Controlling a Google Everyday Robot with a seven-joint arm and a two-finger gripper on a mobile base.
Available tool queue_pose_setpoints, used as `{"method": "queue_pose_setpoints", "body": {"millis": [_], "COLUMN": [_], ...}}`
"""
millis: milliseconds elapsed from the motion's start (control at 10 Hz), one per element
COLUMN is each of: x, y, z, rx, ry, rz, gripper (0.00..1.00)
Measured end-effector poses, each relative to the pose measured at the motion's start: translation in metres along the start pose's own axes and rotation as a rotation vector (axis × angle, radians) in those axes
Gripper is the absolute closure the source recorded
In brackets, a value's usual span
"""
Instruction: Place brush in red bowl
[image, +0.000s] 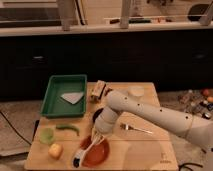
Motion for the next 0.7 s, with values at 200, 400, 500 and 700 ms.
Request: {"method": "queue_pose_setpoints", "body": {"millis": [200, 400, 500, 700], "x": [0.0026, 0.0048, 0.0059, 0.0071], "y": [0.0003, 0.0007, 0.0009, 0.0011], "z": [0.0008, 0.0008, 0.0005, 0.0001], "rx": [0.001, 0.004, 0.005, 0.008], "ry": [-0.009, -0.015, -0.017, -0.02], "rz": [0.008, 0.013, 0.016, 0.02], "gripper": [0.59, 0.4, 0.28, 0.2]}}
